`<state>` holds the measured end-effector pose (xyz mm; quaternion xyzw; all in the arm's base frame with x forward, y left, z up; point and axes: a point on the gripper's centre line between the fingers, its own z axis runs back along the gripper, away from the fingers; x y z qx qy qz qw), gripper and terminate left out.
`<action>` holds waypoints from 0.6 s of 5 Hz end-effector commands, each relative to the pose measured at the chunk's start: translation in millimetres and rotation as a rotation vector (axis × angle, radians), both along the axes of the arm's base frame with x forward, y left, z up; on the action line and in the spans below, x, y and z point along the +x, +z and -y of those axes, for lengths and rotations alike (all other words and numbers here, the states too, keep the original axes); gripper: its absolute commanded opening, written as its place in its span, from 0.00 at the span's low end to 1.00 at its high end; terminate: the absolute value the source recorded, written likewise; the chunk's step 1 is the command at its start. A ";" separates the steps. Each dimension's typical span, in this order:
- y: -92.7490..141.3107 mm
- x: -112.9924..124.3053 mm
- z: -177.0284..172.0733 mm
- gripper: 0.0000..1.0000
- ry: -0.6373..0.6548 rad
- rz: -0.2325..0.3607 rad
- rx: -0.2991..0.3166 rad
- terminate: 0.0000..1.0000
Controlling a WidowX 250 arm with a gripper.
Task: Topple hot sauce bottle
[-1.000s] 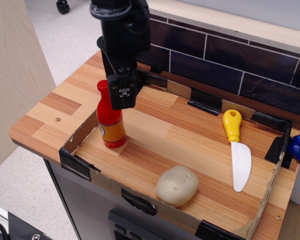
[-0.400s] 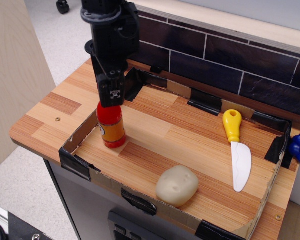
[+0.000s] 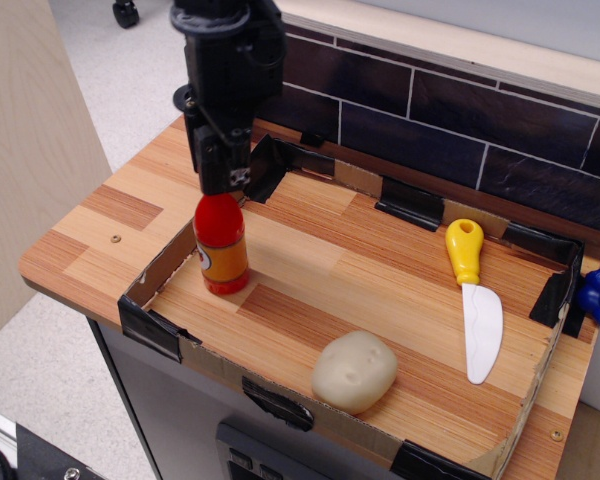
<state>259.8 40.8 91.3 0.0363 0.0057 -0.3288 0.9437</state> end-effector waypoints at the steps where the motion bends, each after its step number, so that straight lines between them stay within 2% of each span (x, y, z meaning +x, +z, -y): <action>1: 14.2 16.4 9.1 0.00 0.234 -0.116 0.138 0.00; 2: 6.7 16.1 23.7 0.00 0.232 -0.234 0.222 0.00; 3: -9.1 19.0 32.0 0.00 0.248 -0.299 0.279 0.00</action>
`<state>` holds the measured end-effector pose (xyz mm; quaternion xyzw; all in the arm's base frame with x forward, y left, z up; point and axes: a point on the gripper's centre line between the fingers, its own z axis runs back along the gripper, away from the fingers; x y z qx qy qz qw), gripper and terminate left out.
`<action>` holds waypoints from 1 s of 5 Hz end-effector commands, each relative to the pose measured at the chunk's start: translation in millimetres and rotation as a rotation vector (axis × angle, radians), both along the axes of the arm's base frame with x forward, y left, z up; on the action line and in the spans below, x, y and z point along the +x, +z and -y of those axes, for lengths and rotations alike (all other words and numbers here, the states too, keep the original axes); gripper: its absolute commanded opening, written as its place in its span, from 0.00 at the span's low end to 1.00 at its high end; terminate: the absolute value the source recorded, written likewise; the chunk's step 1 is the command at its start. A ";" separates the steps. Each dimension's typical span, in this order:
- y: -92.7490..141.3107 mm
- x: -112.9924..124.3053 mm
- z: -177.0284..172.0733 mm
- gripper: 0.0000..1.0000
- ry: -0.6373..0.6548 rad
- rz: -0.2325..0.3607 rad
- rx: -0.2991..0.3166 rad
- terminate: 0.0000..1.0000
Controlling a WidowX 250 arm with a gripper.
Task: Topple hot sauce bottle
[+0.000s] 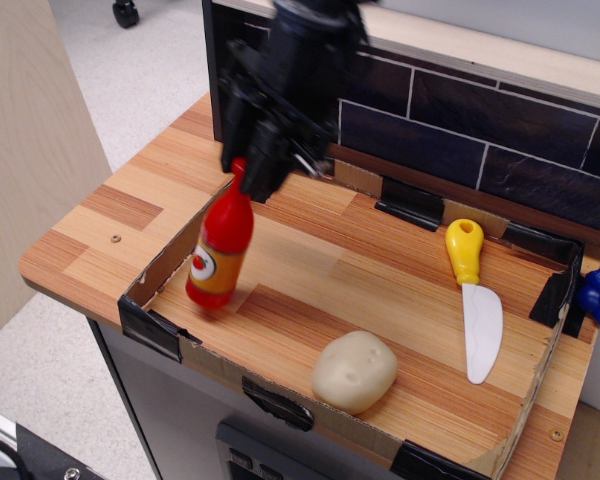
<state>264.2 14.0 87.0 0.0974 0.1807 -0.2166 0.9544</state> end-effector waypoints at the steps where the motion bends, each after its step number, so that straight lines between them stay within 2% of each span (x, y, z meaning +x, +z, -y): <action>1: -27.3 16.8 11.3 0.00 -0.071 0.012 0.007 0.00; 2: -39.2 21.3 15.8 0.00 -0.152 0.115 -0.072 0.00; 3: -57.2 31.5 16.6 0.00 -0.196 0.206 -0.110 0.00; 4: -71.0 36.0 15.4 0.00 -0.212 0.231 -0.204 0.00; 5: -67.2 37.3 11.5 0.00 -0.157 0.249 -0.320 0.00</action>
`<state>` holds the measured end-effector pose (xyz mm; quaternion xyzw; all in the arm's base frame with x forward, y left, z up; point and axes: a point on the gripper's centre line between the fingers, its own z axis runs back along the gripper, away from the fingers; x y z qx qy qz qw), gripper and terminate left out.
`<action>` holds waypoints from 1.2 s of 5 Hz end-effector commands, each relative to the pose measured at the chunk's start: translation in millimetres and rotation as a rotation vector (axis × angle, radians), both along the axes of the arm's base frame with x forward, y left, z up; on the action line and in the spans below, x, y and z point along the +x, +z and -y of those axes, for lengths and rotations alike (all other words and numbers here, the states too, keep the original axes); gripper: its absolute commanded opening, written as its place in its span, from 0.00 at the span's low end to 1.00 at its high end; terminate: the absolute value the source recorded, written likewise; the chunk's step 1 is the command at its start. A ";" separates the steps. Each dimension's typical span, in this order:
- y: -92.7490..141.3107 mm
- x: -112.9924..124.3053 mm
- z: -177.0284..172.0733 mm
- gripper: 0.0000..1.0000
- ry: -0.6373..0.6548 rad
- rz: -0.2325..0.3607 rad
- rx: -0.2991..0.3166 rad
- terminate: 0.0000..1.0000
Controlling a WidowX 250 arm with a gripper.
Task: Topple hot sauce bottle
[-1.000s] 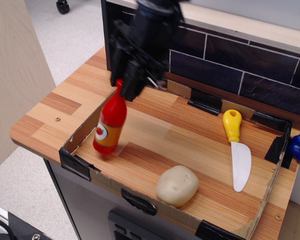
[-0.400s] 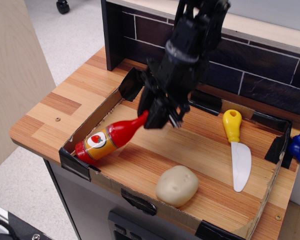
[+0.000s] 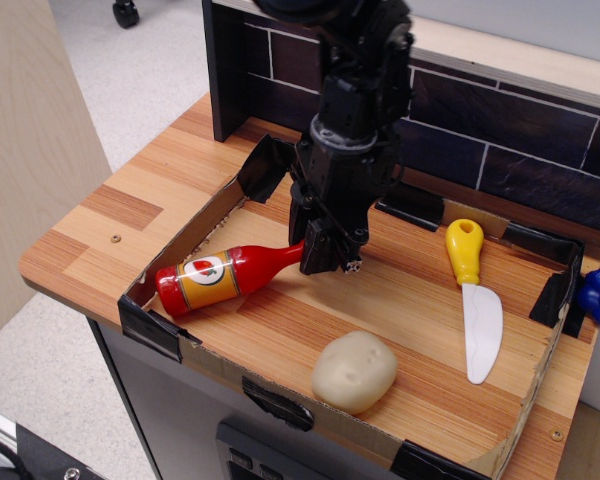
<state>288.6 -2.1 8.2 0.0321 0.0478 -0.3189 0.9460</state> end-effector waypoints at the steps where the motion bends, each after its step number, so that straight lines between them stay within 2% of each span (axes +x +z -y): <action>1: 10.8 12.1 -6.2 1.00 0.052 0.032 -0.095 0.00; 2: 16.2 12.6 -11.6 1.00 0.047 0.022 -0.141 0.00; 3: 30.5 11.4 -15.9 1.00 0.067 0.053 -0.144 0.00; 5: 82.2 2.1 -22.2 1.00 0.081 0.143 -0.194 0.00; 6: 82.2 2.1 -22.2 1.00 0.081 0.143 -0.194 0.00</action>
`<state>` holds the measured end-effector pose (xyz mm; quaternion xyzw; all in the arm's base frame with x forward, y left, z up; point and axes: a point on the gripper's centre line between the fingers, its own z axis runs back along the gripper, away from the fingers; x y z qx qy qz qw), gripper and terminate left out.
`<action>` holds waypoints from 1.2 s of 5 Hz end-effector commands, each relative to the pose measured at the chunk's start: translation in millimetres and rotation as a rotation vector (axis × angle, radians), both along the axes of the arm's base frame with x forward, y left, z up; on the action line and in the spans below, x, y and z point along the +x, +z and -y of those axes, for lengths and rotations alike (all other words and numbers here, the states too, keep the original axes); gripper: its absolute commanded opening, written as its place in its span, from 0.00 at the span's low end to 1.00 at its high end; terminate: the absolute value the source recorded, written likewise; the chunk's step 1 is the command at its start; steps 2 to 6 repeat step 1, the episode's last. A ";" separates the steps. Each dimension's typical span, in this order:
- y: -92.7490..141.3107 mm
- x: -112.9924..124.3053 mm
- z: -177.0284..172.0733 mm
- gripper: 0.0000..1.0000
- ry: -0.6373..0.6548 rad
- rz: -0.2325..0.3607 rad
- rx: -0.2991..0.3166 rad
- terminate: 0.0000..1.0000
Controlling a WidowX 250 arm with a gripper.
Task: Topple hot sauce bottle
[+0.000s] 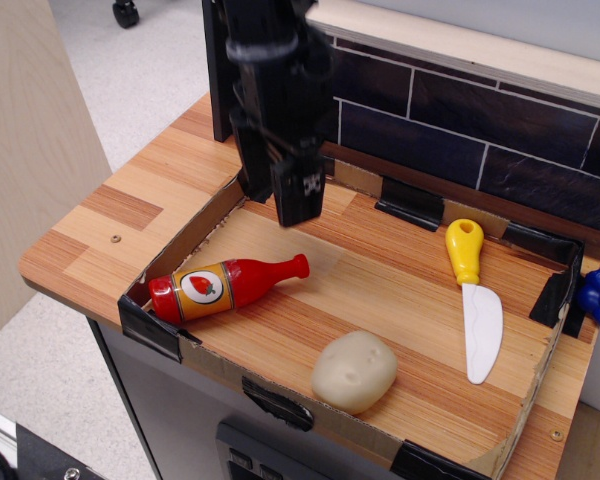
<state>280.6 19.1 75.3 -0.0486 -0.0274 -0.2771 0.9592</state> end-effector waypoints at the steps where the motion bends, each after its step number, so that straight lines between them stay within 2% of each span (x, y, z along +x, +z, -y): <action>1: 15.1 10.1 -1.0 1.00 -0.004 0.048 0.006 1.00; 6: 15.1 10.1 -1.0 1.00 -0.004 0.048 0.006 1.00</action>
